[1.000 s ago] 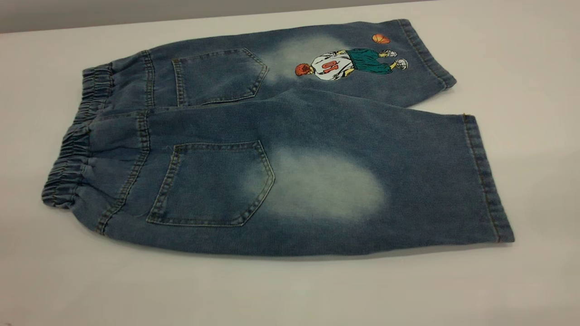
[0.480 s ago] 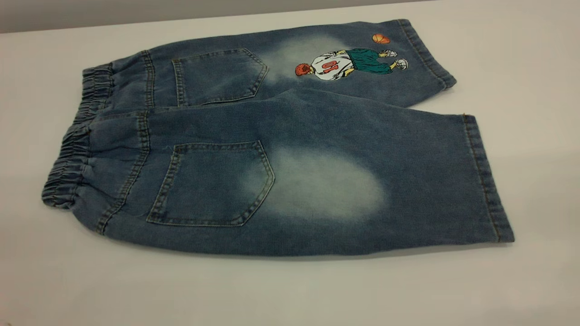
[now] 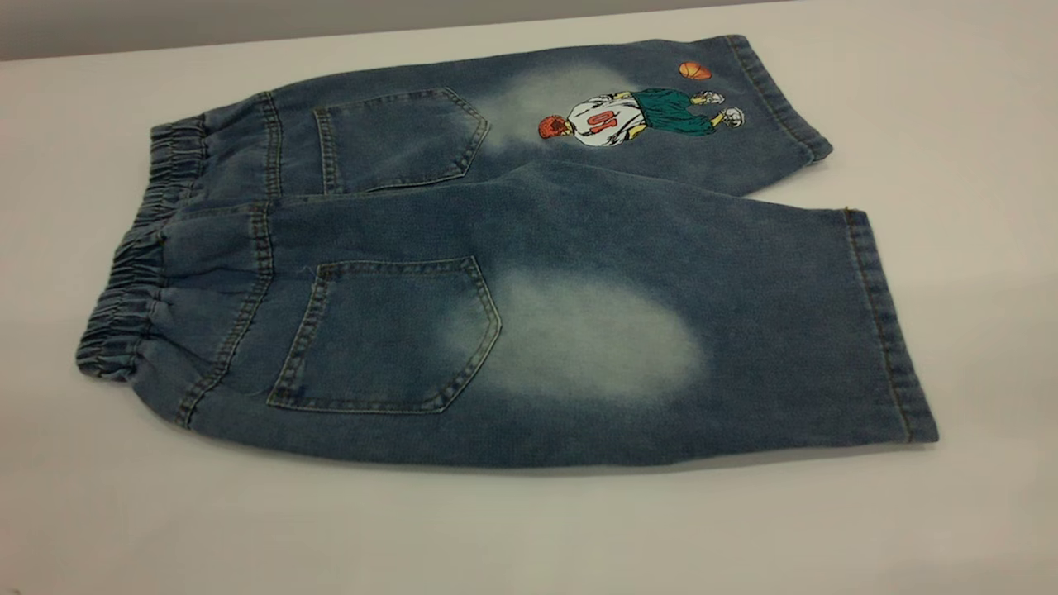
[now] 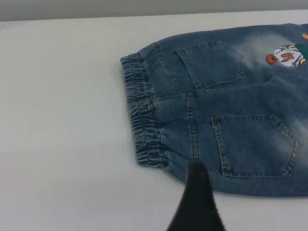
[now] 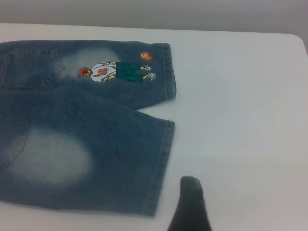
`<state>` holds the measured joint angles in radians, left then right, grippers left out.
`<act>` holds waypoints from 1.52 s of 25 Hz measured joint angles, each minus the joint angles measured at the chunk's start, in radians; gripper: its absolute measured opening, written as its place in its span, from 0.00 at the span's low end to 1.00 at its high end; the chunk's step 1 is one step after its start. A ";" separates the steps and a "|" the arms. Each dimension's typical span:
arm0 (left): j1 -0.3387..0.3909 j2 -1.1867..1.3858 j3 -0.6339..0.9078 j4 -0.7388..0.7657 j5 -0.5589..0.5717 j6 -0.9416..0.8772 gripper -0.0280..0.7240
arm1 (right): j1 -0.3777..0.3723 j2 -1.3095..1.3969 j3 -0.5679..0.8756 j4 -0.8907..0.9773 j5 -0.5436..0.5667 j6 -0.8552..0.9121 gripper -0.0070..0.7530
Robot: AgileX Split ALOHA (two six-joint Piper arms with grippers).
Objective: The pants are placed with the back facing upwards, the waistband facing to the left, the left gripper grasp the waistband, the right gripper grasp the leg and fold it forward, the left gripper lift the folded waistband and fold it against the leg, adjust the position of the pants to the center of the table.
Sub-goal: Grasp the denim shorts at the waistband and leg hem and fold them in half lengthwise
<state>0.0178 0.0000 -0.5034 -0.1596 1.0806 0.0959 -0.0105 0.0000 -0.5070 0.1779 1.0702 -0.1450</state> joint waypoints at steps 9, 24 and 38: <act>0.000 0.001 -0.014 0.007 -0.012 -0.010 0.70 | 0.001 0.000 0.000 -0.003 -0.004 0.023 0.64; 0.000 0.555 -0.144 0.036 -0.388 -0.295 0.70 | 0.001 0.393 -0.068 0.175 -0.340 -0.068 0.64; 0.000 1.270 -0.144 0.029 -0.589 -0.288 0.70 | 0.001 0.965 -0.068 0.452 -0.406 -0.226 0.64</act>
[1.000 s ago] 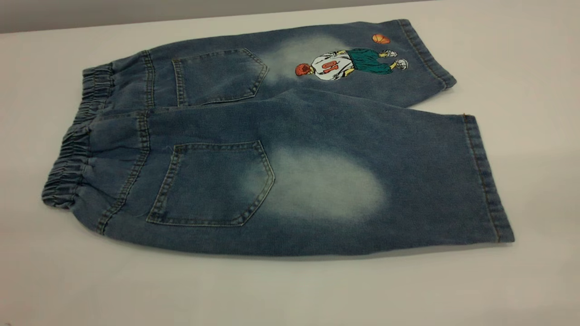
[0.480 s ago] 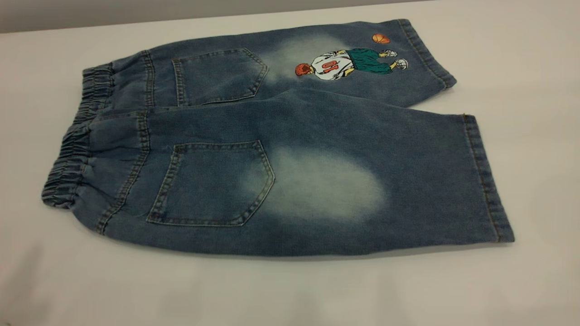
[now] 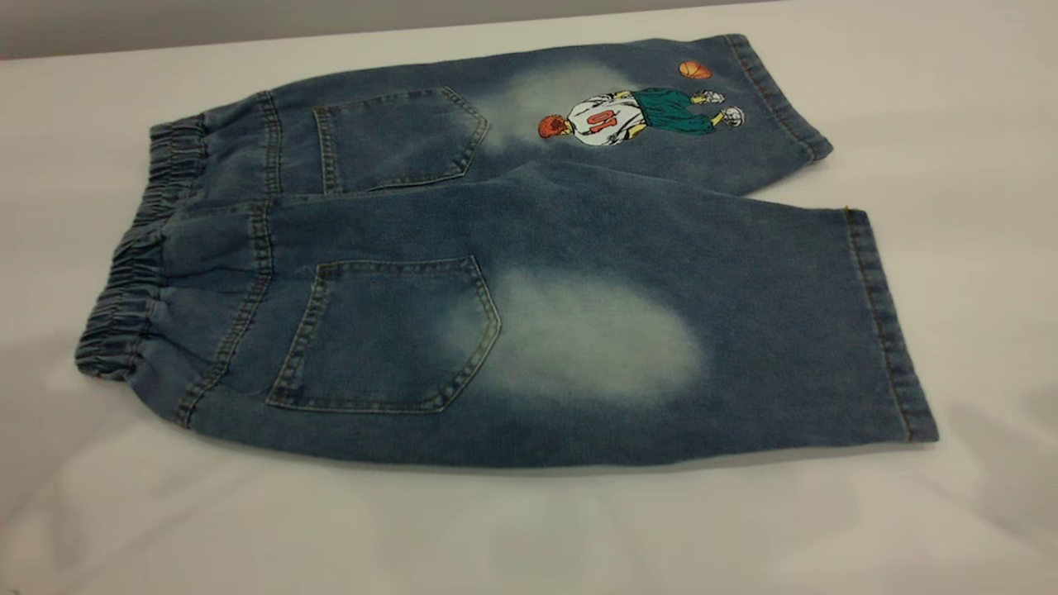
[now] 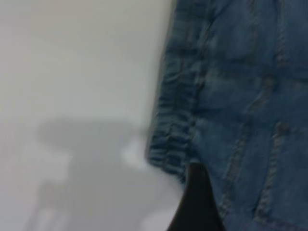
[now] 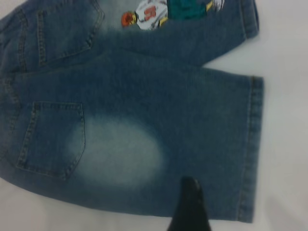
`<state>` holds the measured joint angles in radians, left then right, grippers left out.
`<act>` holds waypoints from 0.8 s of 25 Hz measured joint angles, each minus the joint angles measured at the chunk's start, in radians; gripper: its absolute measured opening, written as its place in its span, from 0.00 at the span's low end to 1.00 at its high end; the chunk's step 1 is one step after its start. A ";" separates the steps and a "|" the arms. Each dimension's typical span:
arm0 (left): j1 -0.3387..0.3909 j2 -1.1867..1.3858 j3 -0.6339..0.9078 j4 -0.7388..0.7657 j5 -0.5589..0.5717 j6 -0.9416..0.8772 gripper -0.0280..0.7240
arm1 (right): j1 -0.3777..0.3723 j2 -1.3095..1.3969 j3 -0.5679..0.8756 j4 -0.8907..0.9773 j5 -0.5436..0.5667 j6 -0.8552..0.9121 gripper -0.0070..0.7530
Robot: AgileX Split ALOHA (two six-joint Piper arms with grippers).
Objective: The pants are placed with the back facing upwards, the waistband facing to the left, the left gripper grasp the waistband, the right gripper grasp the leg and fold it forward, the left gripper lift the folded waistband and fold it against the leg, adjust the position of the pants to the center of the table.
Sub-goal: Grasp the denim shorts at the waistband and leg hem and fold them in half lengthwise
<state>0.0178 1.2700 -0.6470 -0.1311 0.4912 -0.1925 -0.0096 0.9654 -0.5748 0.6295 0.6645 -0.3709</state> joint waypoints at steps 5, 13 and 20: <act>0.000 0.184 -0.004 -0.004 -0.038 0.001 0.70 | 0.000 0.119 0.001 0.109 -0.039 -0.103 0.64; 0.000 0.381 -0.028 -0.089 -0.058 0.080 0.69 | 0.000 0.214 0.001 0.271 -0.047 -0.285 0.64; 0.033 0.449 -0.051 -0.313 -0.024 0.281 0.69 | 0.000 0.215 0.001 0.287 -0.045 -0.306 0.64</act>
<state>0.0505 1.7194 -0.6979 -0.4444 0.4677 0.0886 -0.0096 1.1807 -0.5740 0.9161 0.6196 -0.6767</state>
